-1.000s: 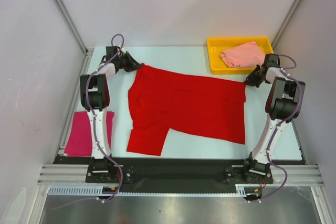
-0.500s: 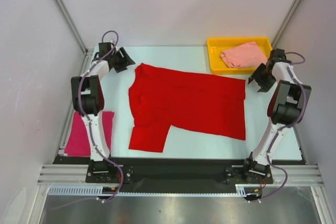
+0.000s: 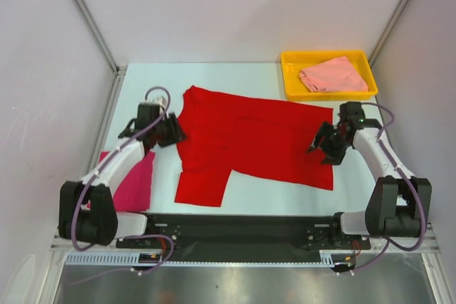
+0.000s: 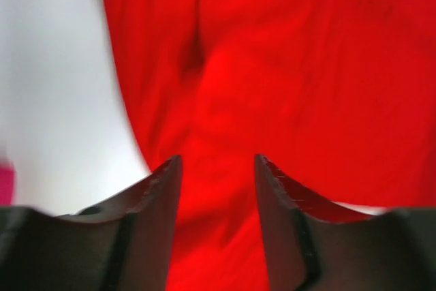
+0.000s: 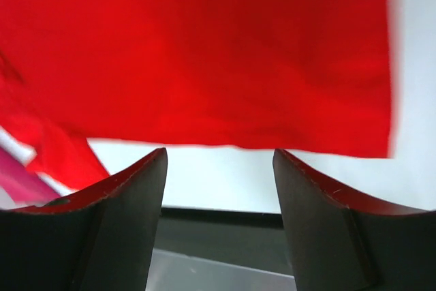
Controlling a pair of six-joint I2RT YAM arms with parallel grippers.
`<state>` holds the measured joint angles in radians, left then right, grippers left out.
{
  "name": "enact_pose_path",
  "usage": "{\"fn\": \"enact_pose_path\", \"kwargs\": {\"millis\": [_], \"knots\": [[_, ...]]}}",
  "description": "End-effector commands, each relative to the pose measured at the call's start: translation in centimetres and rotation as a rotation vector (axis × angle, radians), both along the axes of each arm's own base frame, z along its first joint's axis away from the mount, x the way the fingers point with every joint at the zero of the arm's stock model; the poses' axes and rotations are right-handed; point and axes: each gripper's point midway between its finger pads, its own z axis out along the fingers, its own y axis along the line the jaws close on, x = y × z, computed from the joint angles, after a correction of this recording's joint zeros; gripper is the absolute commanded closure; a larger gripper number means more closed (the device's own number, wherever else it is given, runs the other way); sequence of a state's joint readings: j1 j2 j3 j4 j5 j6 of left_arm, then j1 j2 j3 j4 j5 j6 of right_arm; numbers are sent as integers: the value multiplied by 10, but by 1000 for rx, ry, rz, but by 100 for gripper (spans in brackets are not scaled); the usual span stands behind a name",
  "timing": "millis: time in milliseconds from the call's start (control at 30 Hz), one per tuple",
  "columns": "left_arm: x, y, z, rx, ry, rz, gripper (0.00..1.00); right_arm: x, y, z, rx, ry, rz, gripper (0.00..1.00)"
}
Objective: Fold and stack the t-shirts
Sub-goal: Fold the tshirt
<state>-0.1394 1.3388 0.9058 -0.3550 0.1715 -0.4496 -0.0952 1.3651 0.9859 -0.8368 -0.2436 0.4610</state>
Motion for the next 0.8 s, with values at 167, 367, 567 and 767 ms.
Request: {"fn": "enact_pose_path", "kwargs": {"millis": [167,367,567,767], "knots": [[-69,3,-48,9,199,-30,55,-28,56,11,114,-45,137,32],[-86,0,-68,-18,288,-28,54,-33,51,26,89,-77,137,32],[-106,-3,-73,-45,327,-45,46,-38,47,28,95,-61,103,32],[-119,-9,-71,-102,363,-20,51,-41,34,18,140,-33,33,33]]}}
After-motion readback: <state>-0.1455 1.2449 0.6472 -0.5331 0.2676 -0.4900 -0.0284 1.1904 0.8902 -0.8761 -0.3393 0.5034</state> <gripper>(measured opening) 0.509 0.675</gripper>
